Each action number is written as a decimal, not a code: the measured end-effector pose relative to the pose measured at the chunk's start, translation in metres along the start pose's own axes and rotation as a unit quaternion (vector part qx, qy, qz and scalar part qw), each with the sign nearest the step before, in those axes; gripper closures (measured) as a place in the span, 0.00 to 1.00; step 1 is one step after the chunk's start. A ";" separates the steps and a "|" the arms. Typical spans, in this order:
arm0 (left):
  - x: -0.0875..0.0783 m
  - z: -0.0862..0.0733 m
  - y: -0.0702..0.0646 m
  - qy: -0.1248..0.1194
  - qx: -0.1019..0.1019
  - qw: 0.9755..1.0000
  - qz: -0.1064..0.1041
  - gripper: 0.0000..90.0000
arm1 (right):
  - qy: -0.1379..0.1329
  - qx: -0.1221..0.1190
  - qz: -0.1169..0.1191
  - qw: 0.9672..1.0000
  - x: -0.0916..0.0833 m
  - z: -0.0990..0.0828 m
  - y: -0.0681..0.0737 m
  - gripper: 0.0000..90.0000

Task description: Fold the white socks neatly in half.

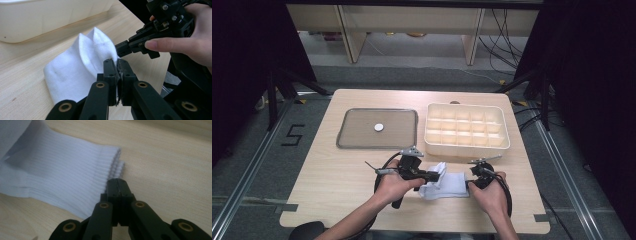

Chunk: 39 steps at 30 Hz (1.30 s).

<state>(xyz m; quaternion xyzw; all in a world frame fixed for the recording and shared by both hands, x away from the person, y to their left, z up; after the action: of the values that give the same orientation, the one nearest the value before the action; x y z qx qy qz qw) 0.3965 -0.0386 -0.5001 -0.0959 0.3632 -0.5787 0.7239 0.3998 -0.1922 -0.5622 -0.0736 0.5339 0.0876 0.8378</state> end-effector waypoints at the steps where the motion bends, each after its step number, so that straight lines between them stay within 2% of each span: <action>1: 0.000 0.000 0.000 0.003 0.001 1.000 -0.002 0.96 | 0.000 0.001 0.000 1.000 0.000 0.000 0.000 1.00; 4: 0.002 -0.001 0.000 0.002 0.001 1.000 0.000 0.96 | 0.000 0.003 0.002 1.000 0.000 0.000 0.002 1.00; 6: 0.003 -0.001 0.000 0.003 0.001 1.000 0.000 0.96 | -0.006 -0.013 0.002 1.000 0.001 0.000 0.001 1.00; 9: 0.004 -0.001 -0.001 0.005 0.001 1.000 -0.004 0.96 | 0.000 -0.003 -0.011 1.000 0.002 0.001 0.000 1.00; 10: 0.005 -0.001 -0.001 0.005 0.001 1.000 0.000 0.96 | 0.000 -0.003 -0.011 1.000 0.002 0.001 0.001 1.00; 11: 0.005 -0.001 -0.001 0.005 0.002 1.000 0.000 0.96 | 0.002 0.004 0.003 1.000 0.001 0.001 0.004 1.00; 16: 0.007 -0.001 -0.002 0.008 0.004 1.000 -0.001 0.96 | -0.001 -0.002 0.003 1.000 0.001 0.001 0.005 1.00; 17: 0.008 -0.001 -0.002 0.009 0.004 1.000 -0.002 0.96 | -0.005 -0.014 0.005 1.000 0.001 0.001 0.004 1.00; 19: 0.009 -0.002 -0.001 0.011 0.005 1.000 -0.002 0.96 | -0.001 0.002 0.004 1.000 0.001 0.001 0.006 1.00; 23: 0.010 -0.001 -0.001 0.011 0.006 1.000 0.004 0.96 | -0.002 -0.002 0.005 1.000 0.001 0.001 0.008 1.00; 24: 0.011 -0.001 -0.001 0.012 0.005 1.000 0.002 0.96 | -0.001 -0.005 -0.004 1.000 0.002 0.001 0.006 1.00; 26: 0.012 -0.002 0.000 0.012 0.006 1.000 0.003 0.96 | 0.001 0.000 0.005 1.000 0.001 0.001 0.009 1.00; 32: 0.015 -0.003 -0.001 0.018 0.008 1.000 0.002 0.96 | -0.002 -0.004 0.006 1.000 0.002 0.001 0.010 1.00; 33: 0.016 -0.004 -0.001 0.019 0.007 1.000 0.004 0.96 | -0.007 -0.014 0.010 1.000 0.002 0.002 0.010 1.00; 34: 0.016 -0.004 -0.001 0.021 0.007 1.000 -0.002 0.96 | -0.007 -0.014 0.009 1.000 0.002 0.002 0.010 1.00; 37: 0.019 -0.005 -0.001 0.021 0.007 1.000 0.002 0.96 | -0.007 -0.011 0.007 1.000 0.002 0.002 0.012 1.00; 38: 0.020 -0.005 -0.002 0.022 0.007 1.000 -0.003 0.96 | -0.004 -0.006 0.007 1.000 0.002 0.002 0.013 1.00; 39: 0.020 -0.004 -0.001 0.020 0.008 1.000 0.002 0.96 | -0.004 -0.006 0.008 1.000 0.002 0.002 0.013 1.00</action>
<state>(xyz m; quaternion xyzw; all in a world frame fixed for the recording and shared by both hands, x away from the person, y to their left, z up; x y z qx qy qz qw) 0.3943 -0.0561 -0.5112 -0.0780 0.3731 -0.5815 0.7187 0.3994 -0.1789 -0.5634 -0.0739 0.5304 0.0972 0.8389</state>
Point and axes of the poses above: each handheld gripper's, and its own axes: x roughly forward along the jaws, z roughly out of its top, y roughly to its left, the point moved 9 cm from there along x, roughly forward along the jaws, and after that the axes turned 13 degrees about -z, right-handed, at the moved point
